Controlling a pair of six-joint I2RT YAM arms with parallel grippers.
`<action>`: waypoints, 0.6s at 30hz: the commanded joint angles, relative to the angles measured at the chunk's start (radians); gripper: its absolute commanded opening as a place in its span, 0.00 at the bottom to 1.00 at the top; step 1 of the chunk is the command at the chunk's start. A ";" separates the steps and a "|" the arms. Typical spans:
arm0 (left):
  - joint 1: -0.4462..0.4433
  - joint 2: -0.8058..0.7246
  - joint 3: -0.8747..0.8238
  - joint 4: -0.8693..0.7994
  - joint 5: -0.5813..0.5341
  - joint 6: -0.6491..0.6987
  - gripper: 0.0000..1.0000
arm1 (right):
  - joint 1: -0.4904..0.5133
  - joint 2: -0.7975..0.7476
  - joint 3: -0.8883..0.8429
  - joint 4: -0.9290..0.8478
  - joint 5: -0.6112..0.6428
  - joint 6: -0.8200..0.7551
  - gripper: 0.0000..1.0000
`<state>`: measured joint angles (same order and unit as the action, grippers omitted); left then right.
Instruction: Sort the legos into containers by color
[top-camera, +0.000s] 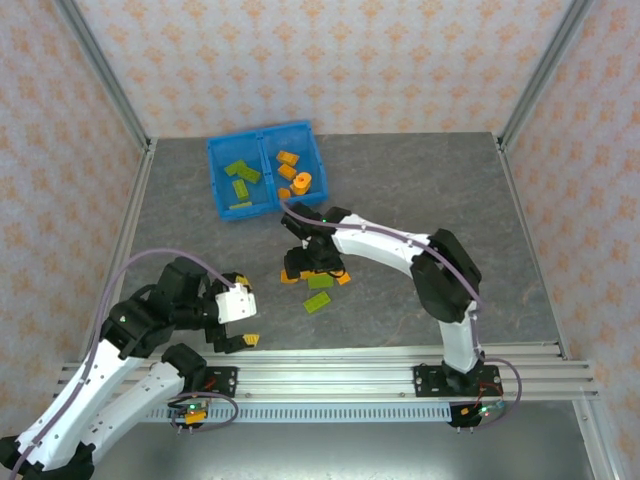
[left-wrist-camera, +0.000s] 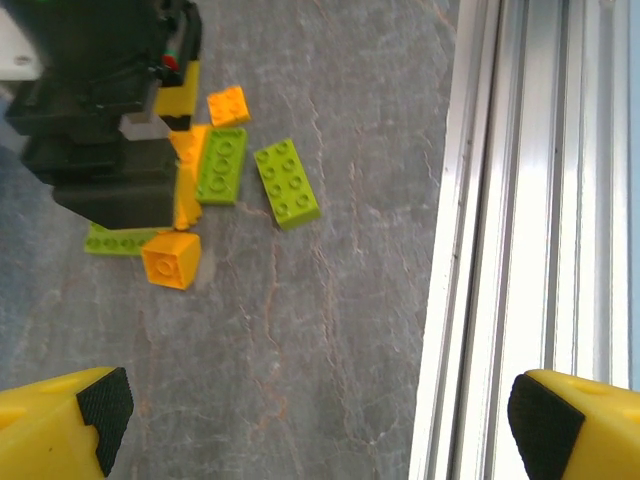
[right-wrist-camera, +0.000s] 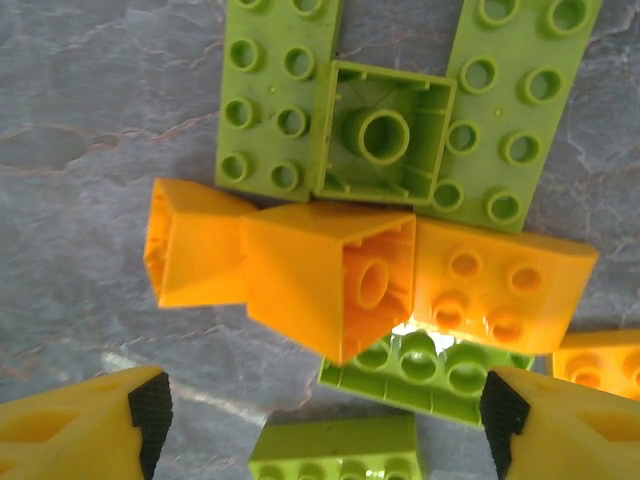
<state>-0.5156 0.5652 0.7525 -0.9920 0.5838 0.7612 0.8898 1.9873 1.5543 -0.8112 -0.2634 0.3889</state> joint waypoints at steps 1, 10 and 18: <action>-0.003 -0.013 -0.032 0.012 -0.019 0.037 1.00 | 0.008 0.044 0.081 -0.066 0.060 -0.032 0.79; -0.003 -0.053 -0.069 0.057 -0.053 0.034 1.00 | 0.025 0.174 0.202 -0.148 0.093 -0.071 0.68; -0.003 -0.085 -0.093 0.082 -0.058 0.028 1.00 | 0.044 0.244 0.248 -0.212 0.159 -0.084 0.65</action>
<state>-0.5156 0.4908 0.6758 -0.9508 0.5415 0.7868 0.9272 2.1941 1.7836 -0.9546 -0.1627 0.3202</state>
